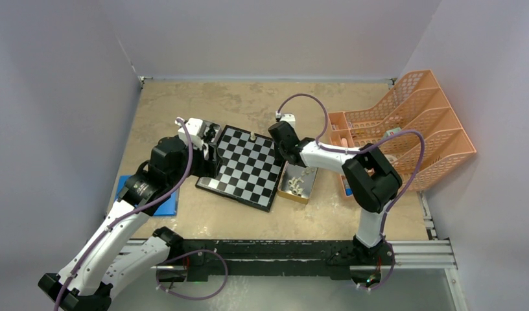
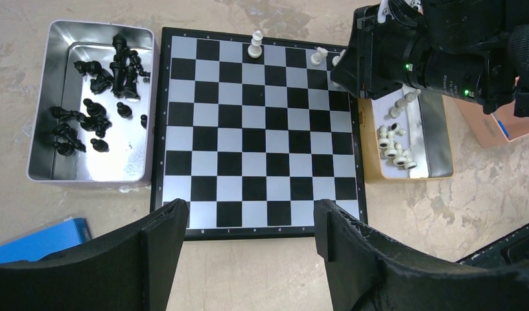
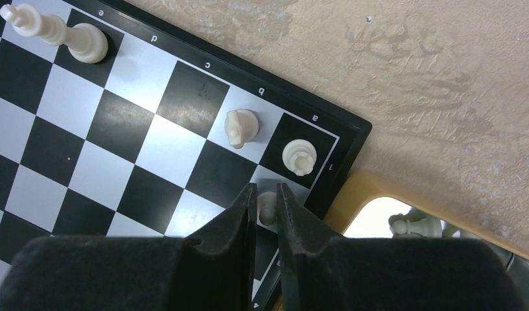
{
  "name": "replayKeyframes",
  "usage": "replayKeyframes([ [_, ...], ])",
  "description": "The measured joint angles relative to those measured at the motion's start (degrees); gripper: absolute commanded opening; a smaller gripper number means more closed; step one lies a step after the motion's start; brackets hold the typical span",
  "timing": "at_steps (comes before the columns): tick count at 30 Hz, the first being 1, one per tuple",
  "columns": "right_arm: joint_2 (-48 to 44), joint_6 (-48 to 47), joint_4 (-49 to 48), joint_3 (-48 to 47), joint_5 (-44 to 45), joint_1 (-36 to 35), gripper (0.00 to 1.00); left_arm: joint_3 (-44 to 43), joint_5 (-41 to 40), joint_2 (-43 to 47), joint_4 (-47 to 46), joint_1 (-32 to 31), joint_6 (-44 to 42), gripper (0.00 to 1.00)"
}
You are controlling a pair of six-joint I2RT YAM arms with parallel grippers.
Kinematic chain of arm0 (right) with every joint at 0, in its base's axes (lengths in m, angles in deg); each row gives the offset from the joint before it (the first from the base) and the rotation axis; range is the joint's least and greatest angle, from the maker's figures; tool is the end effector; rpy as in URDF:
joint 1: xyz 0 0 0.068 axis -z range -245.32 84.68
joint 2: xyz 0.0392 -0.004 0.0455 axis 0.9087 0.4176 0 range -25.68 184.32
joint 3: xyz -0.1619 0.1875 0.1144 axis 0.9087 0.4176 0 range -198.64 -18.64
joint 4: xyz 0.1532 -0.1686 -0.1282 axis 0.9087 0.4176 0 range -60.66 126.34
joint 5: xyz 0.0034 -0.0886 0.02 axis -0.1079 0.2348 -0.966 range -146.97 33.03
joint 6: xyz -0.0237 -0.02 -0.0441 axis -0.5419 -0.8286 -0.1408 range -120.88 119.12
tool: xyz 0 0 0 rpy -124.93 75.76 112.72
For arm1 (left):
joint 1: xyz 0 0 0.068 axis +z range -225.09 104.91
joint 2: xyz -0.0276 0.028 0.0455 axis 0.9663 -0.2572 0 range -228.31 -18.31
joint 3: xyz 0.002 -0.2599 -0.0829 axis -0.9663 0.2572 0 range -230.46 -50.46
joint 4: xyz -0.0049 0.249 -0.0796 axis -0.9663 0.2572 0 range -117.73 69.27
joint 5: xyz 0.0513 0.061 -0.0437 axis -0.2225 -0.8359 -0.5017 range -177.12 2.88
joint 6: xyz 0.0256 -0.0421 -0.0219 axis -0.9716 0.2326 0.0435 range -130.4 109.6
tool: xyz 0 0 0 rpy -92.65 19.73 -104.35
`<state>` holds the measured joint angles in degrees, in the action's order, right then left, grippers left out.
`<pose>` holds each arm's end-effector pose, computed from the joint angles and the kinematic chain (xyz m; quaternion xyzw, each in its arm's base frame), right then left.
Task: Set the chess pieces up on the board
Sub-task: Place the chess piece on the chessboard.
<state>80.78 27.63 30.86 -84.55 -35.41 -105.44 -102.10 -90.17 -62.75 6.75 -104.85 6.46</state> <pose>0.3139 0.2474 0.1814 -0.0152 0.9007 0.0839 0.4259 0.1437 -0.0799 0.3384 0.0821 0.8498 -0.1849 0.4868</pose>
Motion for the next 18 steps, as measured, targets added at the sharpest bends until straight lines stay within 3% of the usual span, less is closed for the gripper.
replayKeyframes([
  [9, 0.1, 0.0, 0.8, -0.7, 0.0, 0.0, 0.29, 0.0, 0.0, 0.0, 0.0, 0.0, 0.0, 0.71],
  [18, -0.7, 0.0, 2.4, -1.7, 0.5, -0.1, 0.31, 0.0, 0.0, 0.0, 0.0, 0.0, 0.0, 0.71],
])
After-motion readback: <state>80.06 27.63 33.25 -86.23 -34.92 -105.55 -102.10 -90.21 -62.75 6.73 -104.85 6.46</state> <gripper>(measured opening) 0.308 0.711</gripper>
